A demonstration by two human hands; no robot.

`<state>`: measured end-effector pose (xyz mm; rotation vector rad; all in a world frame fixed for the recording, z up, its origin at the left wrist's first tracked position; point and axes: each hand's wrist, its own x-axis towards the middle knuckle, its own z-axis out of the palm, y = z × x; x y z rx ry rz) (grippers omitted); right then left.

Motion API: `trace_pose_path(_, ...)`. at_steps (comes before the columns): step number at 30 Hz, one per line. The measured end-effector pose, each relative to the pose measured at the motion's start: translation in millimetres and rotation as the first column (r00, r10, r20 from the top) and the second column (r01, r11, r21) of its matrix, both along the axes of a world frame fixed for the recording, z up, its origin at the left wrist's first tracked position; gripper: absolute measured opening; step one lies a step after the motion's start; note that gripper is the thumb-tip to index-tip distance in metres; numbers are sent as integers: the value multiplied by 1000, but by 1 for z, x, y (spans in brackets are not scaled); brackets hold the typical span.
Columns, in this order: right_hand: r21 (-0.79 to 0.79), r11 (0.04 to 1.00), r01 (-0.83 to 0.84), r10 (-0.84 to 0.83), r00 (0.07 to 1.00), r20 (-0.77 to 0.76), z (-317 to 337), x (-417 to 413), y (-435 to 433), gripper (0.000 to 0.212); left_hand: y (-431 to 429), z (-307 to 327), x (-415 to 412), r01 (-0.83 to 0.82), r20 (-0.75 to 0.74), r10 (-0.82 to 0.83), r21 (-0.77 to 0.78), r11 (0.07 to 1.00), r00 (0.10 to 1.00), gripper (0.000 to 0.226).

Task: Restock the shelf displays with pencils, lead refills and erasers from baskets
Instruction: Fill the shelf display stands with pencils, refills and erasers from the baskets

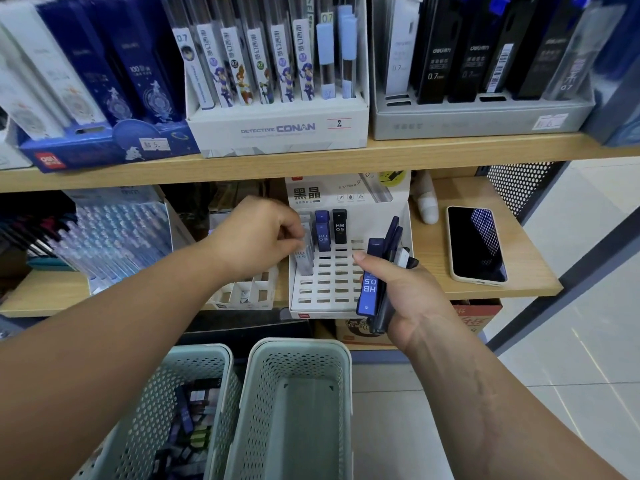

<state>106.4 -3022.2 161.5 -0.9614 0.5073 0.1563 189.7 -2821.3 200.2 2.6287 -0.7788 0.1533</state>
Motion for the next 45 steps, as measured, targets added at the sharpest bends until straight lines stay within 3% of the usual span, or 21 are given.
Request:
trace_pose_path(3,1,1000,0,0,1000,-2,1,0,0,44,1,-9,3,39,3,-39,49,998,999,2)
trace_pose_path(8,30,1000,-4,4,1000,21,4,0,2,44,-1,-24,2,23,212,-55,147,989,976,3)
trace_pose_path(11,45,999,3,-5,999,43,8,-1,6,45,-9,-19,-20,-76,242,86,-49,996,967,7)
trace_pose_path(12,46,999,5,-8,998,56,10,-2,7,43,-14,-15,-34,-132,136,156,-169,977,978,9)
trace_pose_path(13,41,999,9,-12,998,68,11,-3,9,39,-21,-12,-49,-206,-60,197,-287,936,978,14)
trace_pose_path(15,14,1000,24,-25,996,83,13,-5,15,34,-37,-8,-78,-363,-487,115,-452,815,866,21)
trace_pose_path(16,-3,1000,29,-29,996,86,14,-6,19,34,-43,-10,-91,-424,-601,63,-482,767,797,18)
trace_pose_path(19,-41,998,54,-50,996,77,11,-9,30,29,-51,-17,-114,-521,-688,37,-513,682,725,7)
trace_pose_path(21,-68,997,35,-30,997,72,11,-14,36,28,-48,-21,-121,-618,-748,8,-543,568,664,7)
trace_pose_path(23,-99,995,3,5,997,76,13,-21,38,27,-39,-19,-123,-726,-832,-120,-534,432,541,10)
trace_pose_path(25,-90,996,-25,32,996,83,16,-26,38,22,-26,-18,-124,-789,-866,-243,-498,359,436,13)
trace_pose_path(27,-87,995,-38,44,997,69,17,-28,36,18,-12,-18,-122,-819,-874,-243,-481,312,420,15)
trace_pose_path(30,-122,992,-27,33,998,50,15,-28,32,19,7,-17,-116,-830,-865,-102,-501,246,492,8)
trace_pose_path(32,-129,992,-1,6,999,41,12,-28,27,18,19,-16,-110,-777,-805,84,-531,339,587,7)
trace_pose_path(34,-144,989,15,-12,1000,24,10,-27,23,18,27,-16,-101,-685,-672,243,-534,496,700,9)
trace_pose_path(37,-163,986,27,-26,1000,9,7,-26,16,17,29,-13,-84,-514,-352,389,-406,756,851,16)
trace_pose_path(39,-158,987,34,-32,999,14,6,-24,11,14,26,-8,-73,-373,-100,359,-264,889,928,11)
trace_pose_path(41,-157,987,41,-37,999,27,5,-21,7,14,22,-5,-61,-226,55,234,-133,965,971,5)
trace_pose_path(45,-157,986,53,-47,998,37,1,-19,0,14,17,-6,-40,-62,176,55,35,997,983,8)
